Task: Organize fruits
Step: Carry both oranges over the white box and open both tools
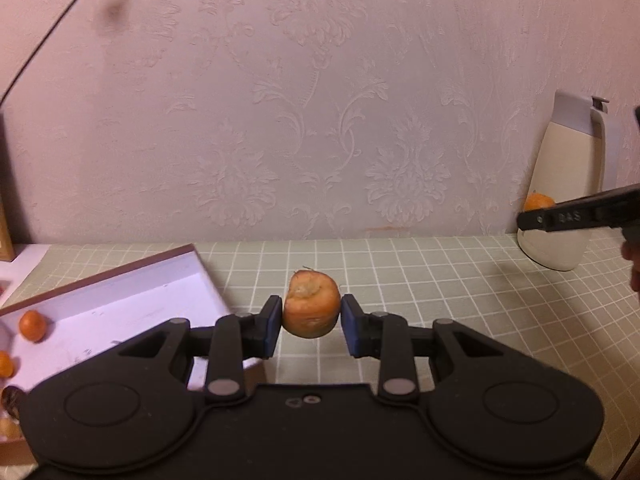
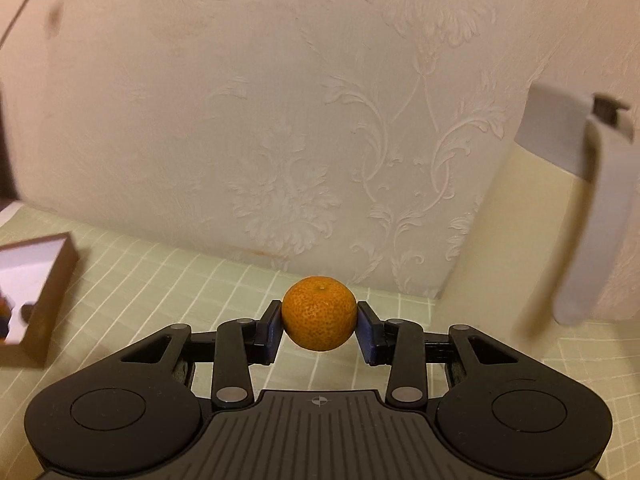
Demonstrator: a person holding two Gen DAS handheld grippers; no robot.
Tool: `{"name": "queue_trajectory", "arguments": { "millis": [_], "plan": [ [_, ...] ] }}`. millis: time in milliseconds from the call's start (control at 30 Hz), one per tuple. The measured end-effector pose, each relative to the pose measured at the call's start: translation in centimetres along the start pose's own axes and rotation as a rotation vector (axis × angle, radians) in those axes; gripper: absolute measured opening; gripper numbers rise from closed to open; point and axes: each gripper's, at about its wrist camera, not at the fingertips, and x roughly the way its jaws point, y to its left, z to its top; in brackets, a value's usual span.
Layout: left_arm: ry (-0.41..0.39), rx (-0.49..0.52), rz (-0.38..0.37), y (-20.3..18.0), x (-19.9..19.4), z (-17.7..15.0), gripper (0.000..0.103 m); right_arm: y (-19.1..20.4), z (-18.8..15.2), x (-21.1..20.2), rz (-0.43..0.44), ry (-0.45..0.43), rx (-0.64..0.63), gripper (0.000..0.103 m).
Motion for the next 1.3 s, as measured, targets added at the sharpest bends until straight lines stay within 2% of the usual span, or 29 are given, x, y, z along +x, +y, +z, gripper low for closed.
{"name": "queue_trajectory", "arguments": {
  "millis": [200,333,567,900,1300],
  "plan": [
    [-0.004,-0.005,0.038,1.6,-2.5,-0.9,0.022,4.3,-1.8,-3.6,0.077,0.02,-0.084,0.039],
    [-0.004,-0.018,0.088,3.8,-4.1,-1.7,0.022,6.9,-1.8,-5.0,0.12,0.009,-0.119,0.039],
    [0.002,-0.068,0.172,7.9,-6.7,-2.9,0.022,10.5,-1.1,-5.1,0.205,0.006,-0.144,0.039],
    [-0.009,-0.138,0.246,12.1,-8.4,-3.4,0.022,18.3,0.1,-4.7,0.344,-0.015,-0.211,0.039],
    [-0.029,-0.198,0.307,15.8,-9.1,-3.2,0.022,23.7,0.9,-4.3,0.417,-0.052,-0.235,0.039]
  ]
}}
